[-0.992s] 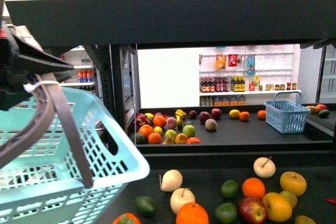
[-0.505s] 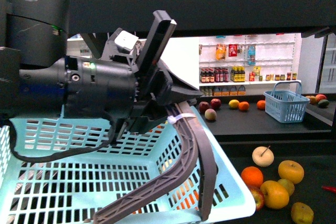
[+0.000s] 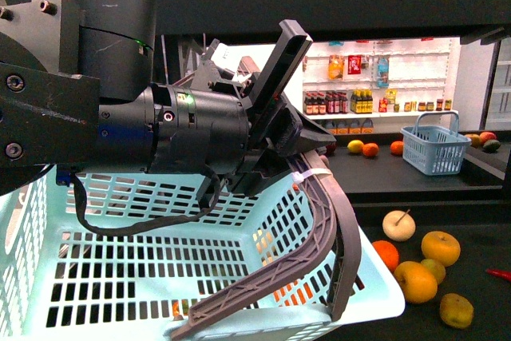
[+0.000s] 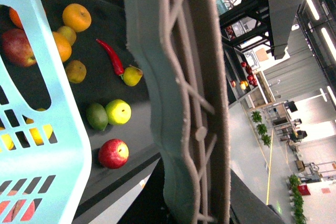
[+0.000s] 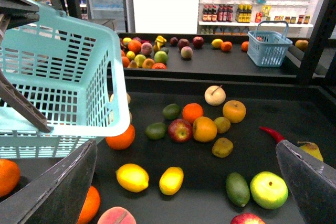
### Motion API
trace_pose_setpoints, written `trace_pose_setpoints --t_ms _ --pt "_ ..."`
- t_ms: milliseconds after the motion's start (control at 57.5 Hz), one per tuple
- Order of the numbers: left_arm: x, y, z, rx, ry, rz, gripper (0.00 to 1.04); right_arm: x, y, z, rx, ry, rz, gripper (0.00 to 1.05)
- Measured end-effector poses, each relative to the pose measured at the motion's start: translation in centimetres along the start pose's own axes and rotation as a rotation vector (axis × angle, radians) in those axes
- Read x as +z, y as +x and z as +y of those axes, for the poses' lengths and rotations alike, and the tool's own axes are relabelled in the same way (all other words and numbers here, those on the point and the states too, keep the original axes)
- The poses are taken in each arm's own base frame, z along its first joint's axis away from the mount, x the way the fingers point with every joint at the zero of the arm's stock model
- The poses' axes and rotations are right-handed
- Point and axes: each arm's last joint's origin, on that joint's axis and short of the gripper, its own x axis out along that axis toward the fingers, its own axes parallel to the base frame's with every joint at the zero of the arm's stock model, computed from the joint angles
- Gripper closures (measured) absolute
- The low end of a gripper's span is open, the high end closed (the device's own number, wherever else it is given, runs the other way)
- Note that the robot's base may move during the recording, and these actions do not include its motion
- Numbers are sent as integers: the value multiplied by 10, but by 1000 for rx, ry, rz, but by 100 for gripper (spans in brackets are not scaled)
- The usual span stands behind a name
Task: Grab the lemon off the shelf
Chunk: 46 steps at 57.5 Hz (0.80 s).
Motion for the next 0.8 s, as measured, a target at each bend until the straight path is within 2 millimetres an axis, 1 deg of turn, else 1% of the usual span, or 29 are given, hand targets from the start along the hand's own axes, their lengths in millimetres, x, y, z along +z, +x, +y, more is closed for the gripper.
trace_pose_setpoints --t_ms 52,139,226,313,348,400,453,505,522,557,644,679,748,801 --pt "0 0 0 1 3 -3 95 -2 3 0 -25 -24 50 2" --pt "0 0 0 3 5 -4 95 2 11 -3 19 -9 131 2" --pt "0 1 -1 -2 6 1 95 9 28 -10 37 62 213 2" --pt "0 1 -1 -4 5 3 95 14 54 -18 57 157 321 2" --pt "0 0 0 -3 5 2 95 15 70 -20 67 189 371 2" --pt "0 0 0 -1 5 0 95 15 89 -21 79 225 415 2" --pt "0 0 0 -1 5 0 95 12 117 -20 79 273 501 2" --pt "0 1 -1 -2 6 1 95 1 146 -14 91 321 612 2" --pt "0 1 -1 -2 5 1 95 -2 150 -12 91 329 632 2" --pt "0 1 -1 -2 5 1 95 -13 166 -4 91 344 698 2" --pt "0 1 0 1 5 -2 95 -32 190 12 88 349 790 2" --pt "0 1 0 1 5 -2 95 -42 202 23 81 339 820 2" --pt "0 1 0 -3 6 2 95 -59 216 40 93 342 843 2" --pt "0 1 0 -4 6 3 95 -70 223 51 117 338 870 2"
